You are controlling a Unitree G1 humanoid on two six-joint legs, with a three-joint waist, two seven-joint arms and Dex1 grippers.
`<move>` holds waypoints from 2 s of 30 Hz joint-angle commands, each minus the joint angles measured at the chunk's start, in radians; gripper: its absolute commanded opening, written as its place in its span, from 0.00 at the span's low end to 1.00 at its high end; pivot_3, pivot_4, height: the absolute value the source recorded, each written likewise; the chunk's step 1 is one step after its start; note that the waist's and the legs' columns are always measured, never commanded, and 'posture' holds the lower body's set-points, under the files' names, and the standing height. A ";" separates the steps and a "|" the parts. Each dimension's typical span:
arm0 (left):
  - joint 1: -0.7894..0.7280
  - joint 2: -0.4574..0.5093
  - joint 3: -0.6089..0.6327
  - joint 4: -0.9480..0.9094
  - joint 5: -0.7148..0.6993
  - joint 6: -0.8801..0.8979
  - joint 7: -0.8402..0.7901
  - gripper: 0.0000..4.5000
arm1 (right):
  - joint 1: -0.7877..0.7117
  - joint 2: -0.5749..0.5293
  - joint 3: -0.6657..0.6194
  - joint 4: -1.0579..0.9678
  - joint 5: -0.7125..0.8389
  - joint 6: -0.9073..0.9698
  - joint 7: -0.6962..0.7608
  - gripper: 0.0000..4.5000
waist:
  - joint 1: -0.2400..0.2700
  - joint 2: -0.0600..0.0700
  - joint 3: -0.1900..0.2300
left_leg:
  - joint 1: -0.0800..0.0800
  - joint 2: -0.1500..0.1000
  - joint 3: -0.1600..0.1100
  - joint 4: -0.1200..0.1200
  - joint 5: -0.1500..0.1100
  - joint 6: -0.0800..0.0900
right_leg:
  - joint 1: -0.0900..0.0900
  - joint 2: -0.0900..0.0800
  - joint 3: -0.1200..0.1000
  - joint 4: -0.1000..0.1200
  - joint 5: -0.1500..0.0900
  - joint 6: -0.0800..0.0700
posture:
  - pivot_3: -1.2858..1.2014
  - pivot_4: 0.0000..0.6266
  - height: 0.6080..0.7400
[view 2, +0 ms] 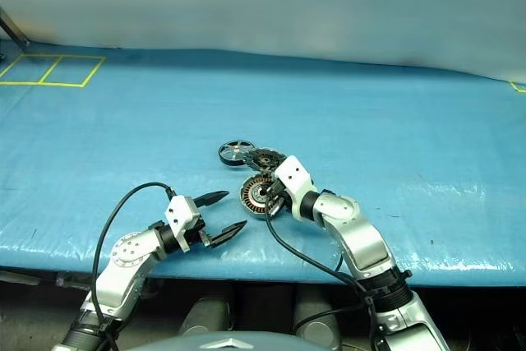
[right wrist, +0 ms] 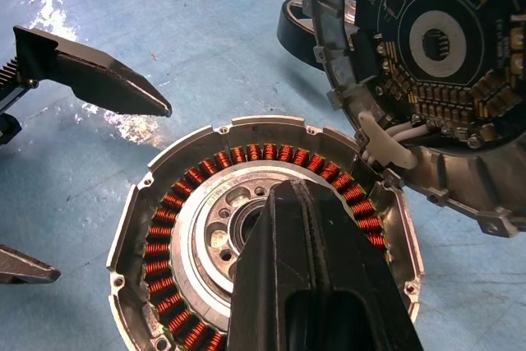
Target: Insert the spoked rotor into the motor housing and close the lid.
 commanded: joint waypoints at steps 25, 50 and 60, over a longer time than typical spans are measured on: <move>-0.015 0.003 0.006 -0.004 0.002 -0.021 0.003 1.00 | 0.052 0.035 -0.026 -0.123 0.003 0.001 -0.022 0.00 | 0.000 0.001 -0.008 | -0.002 0.000 0.000 -0.001 0.000 0.000 | -0.002 0.000 0.000 0.000 0.000 0.000 | 0.52 0.24 1.00; -0.008 0.005 0.009 -0.003 0.006 -0.024 0.025 1.00 | 0.055 0.003 0.039 0.022 -0.064 -0.016 -0.007 0.00 | -0.002 0.001 -0.008 | 0.000 0.000 0.000 -0.004 0.000 0.000 | -0.002 0.000 -0.001 -0.001 -0.001 -0.001 | 0.52 0.24 1.00; -0.052 -0.011 0.049 -0.025 -0.009 0.022 0.083 1.00 | 0.036 0.080 -0.070 -0.099 0.100 -0.023 0.021 0.00 | -0.003 0.002 -0.007 | -0.002 0.000 -0.001 -0.004 0.000 0.000 | -0.003 0.000 -0.001 -0.001 -0.001 -0.001 | 0.52 0.24 1.00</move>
